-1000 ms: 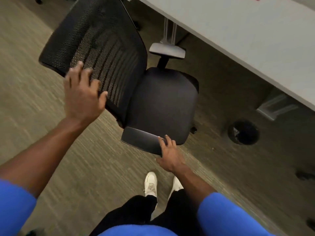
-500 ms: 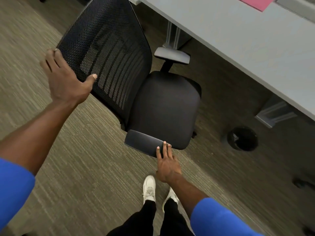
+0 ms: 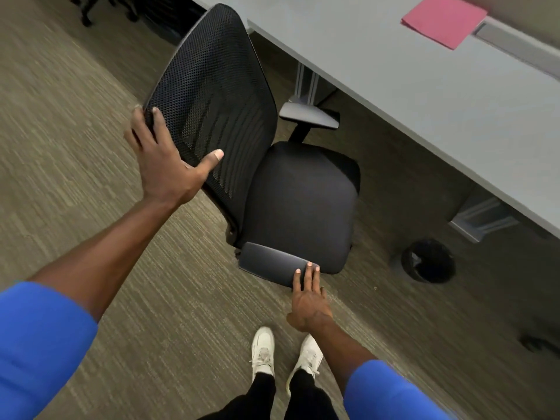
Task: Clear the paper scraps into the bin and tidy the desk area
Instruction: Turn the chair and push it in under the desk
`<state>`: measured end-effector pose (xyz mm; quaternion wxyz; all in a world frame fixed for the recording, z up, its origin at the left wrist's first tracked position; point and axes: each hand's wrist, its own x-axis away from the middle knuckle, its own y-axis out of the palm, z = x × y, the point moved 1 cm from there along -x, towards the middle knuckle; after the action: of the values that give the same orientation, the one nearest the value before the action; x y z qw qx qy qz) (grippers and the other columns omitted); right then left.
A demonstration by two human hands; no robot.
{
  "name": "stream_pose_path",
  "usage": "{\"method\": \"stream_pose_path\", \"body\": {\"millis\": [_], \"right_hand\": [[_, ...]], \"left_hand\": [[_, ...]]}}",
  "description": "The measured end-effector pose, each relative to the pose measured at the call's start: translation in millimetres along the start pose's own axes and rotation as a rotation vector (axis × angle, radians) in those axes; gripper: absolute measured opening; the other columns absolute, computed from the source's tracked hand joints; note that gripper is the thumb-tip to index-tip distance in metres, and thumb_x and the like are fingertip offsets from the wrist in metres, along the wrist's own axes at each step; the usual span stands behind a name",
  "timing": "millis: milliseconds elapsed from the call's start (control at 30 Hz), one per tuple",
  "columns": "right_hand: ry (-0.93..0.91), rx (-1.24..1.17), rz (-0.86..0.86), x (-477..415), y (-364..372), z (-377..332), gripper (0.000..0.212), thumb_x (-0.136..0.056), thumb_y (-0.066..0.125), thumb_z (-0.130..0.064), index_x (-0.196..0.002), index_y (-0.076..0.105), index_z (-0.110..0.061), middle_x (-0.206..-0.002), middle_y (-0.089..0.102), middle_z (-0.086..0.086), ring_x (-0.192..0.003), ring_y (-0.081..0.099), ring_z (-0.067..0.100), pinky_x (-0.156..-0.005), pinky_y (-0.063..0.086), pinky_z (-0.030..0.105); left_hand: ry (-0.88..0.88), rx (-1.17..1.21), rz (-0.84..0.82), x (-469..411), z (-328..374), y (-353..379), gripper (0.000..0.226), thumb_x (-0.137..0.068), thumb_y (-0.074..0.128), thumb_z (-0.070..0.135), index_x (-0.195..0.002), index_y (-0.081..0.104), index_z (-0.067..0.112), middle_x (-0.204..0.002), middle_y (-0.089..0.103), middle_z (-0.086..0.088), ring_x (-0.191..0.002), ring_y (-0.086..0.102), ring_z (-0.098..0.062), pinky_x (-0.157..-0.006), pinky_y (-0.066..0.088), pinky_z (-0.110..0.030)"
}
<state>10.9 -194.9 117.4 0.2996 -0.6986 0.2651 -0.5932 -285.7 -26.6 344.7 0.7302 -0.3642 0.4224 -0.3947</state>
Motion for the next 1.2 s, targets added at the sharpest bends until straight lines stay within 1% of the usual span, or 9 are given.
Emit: {"method": "stream_pose_path", "body": {"millis": [133,333,500,567,733,867,967,1133,1200], "right_hand": [[0.061,-0.023,0.04,-7.8,-6.4,25.9,0.116,-0.091,0.068,-0.041,-0.165,-0.014,-0.005,-0.164,-0.038,0.028,-0.156,-0.03,0.048,-0.128,0.019,0.06],[0.139,-0.043,0.052,-7.3,-28.6,66.4,0.107,-0.094,0.065,-0.045,-0.166,-0.001,-0.002,-0.172,-0.02,0.027,-0.161,-0.015,0.048,-0.126,0.024,0.059],[0.217,-0.185,0.141,-10.1,-60.3,72.8,0.08,-0.09,0.065,-0.049,-0.152,0.04,-0.004,-0.161,0.034,0.028,-0.149,0.034,0.045,-0.118,0.042,0.052],[0.17,-0.259,0.225,-7.4,-77.2,60.9,0.081,-0.089,0.07,-0.048,-0.153,0.039,-0.009,-0.157,0.042,0.024,-0.144,0.042,0.042,-0.115,0.044,0.049],[0.033,-0.475,0.501,3.0,-129.0,7.9,0.092,-0.09,0.076,-0.044,-0.163,0.028,-0.017,-0.162,0.035,0.012,-0.148,0.04,0.034,-0.117,0.046,0.05],[-0.075,-0.607,0.809,23.7,-168.6,-35.2,0.088,-0.09,0.074,-0.043,-0.162,0.03,-0.017,-0.158,0.042,0.009,-0.144,0.045,0.026,-0.116,0.047,0.045],[-0.073,-0.632,0.987,41.5,-186.8,-51.6,0.085,-0.09,0.072,-0.045,-0.16,0.033,-0.017,-0.155,0.046,0.005,-0.141,0.047,0.022,-0.115,0.045,0.044],[0.008,-0.66,1.256,75.7,-200.8,-51.8,0.077,-0.098,0.052,-0.064,-0.156,0.044,-0.014,-0.155,0.051,0.004,-0.144,0.048,0.02,-0.113,0.041,0.048],[0.047,-0.628,1.309,82.9,-202.5,-46.6,0.074,-0.097,0.063,-0.059,-0.153,0.047,-0.013,-0.155,0.052,0.005,-0.146,0.047,0.02,-0.113,0.04,0.051]], "left_hand": [[0.042,0.022,-0.042,10.2,19.7,0.9,0.127,-0.075,0.064,0.084,-0.161,0.023,0.001,-0.168,0.016,-0.026,-0.154,0.019,-0.045,-0.127,0.018,-0.054],[0.096,0.048,-0.112,28.8,38.6,5.3,0.124,-0.077,0.067,0.078,-0.163,0.018,0.004,-0.169,0.012,-0.022,-0.152,0.023,-0.042,-0.121,0.038,-0.055],[0.155,0.09,-0.139,45.0,56.1,7.6,0.123,-0.077,0.066,0.078,-0.164,0.018,0.006,-0.169,0.011,-0.021,-0.153,0.022,-0.039,-0.12,0.041,-0.054],[0.17,0.123,-0.152,51.9,64.0,7.9,0.121,-0.077,0.067,0.077,-0.164,0.021,0.007,-0.168,0.013,-0.021,-0.154,0.022,-0.039,-0.12,0.042,-0.054],[0.24,0.245,-0.16,71.1,80.4,2.5,0.105,-0.079,0.073,0.068,-0.158,0.035,0.01,-0.16,0.026,-0.018,-0.153,0.028,-0.033,-0.118,0.045,-0.05],[0.303,0.292,-0.158,91.4,92.0,-4.5,0.094,-0.083,0.074,0.063,-0.155,0.041,0.012,-0.152,0.036,-0.014,-0.149,0.037,-0.028,-0.113,0.05,-0.045],[0.349,0.332,-0.151,111.7,103.6,-7.1,0.083,-0.088,0.072,0.057,-0.151,0.048,0.007,-0.147,0.045,-0.015,-0.143,0.046,-0.027,-0.111,0.049,-0.042],[0.479,0.421,-0.04,134.9,121.4,-8.5,0.054,-0.1,0.067,0.04,-0.135,0.062,0.0,-0.129,0.063,-0.013,-0.121,0.063,-0.025,-0.1,0.055,-0.039],[0.57,0.44,-0.02,130.6,120.7,-7.1,0.049,-0.101,0.067,0.037,-0.132,0.064,-0.001,-0.125,0.067,-0.013,-0.116,0.065,-0.026,-0.099,0.054,-0.04]]}}
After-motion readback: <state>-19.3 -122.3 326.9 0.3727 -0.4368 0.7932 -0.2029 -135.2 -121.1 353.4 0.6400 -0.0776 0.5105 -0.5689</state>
